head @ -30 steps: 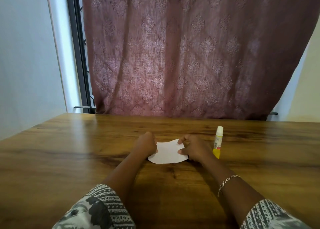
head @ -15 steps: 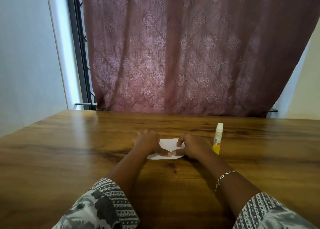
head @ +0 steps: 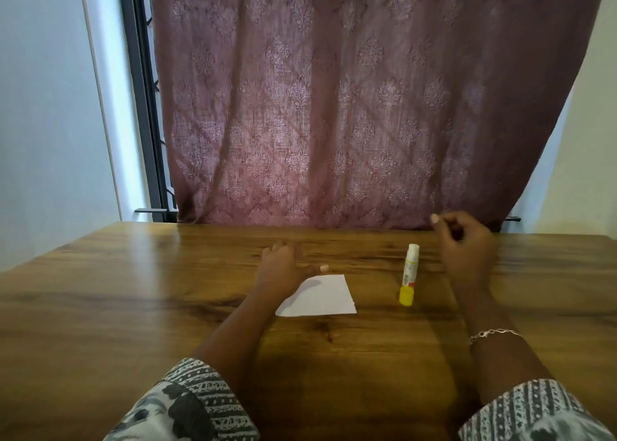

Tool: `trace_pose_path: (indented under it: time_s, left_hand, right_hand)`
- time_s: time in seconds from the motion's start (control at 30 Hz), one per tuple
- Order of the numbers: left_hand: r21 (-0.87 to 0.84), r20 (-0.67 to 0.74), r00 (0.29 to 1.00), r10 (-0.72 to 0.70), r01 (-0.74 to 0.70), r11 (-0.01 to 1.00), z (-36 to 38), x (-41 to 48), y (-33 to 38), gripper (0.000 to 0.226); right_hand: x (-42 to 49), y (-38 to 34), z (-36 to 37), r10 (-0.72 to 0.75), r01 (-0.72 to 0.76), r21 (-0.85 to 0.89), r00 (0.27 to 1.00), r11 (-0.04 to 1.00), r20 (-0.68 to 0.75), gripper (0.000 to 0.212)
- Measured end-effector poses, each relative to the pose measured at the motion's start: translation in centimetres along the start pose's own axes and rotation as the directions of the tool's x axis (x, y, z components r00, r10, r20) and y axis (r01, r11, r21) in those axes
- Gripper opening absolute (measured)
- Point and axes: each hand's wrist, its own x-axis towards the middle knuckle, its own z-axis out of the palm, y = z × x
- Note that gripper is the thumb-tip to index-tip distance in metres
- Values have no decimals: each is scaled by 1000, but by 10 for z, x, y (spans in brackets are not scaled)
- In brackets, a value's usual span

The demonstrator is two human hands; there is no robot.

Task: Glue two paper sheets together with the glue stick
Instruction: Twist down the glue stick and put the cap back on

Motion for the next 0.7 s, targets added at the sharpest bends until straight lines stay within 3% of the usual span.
trace_pose_path:
  time_s: [0.1,0.17,0.23,0.33,0.57,0.7]
  left_hand:
    - [-46,-2,1000,2,-2,999,0,0,0,57]
    - [-78,2,1000,-1,1,997,0,0,0,57]
    - [-115,3,1000,2,-2,993,1,-1,1,58]
    - [-172,6,1000,-1,2,985,1,-2,1,59]
    - [-215,20,1000,11,-7,977,1,-3,3,55]
    - [-233,11,999,30,-26,972,-1,-5,7,57]
  right_hand:
    - [14,22,-13,257,-289,145,945,946,201,19]
    - [15,36,-17,392,-512,194,808,837,440,37]
    - [11,47,-14,439,-591,89,684,802,583,45]
    - [1,51,-5,439,-629,39,584,776,683,44]
    - [-6,49,7,395,-505,-42,616,862,682,32]
    - [-2,49,14,360,-514,66,680,855,638,32]
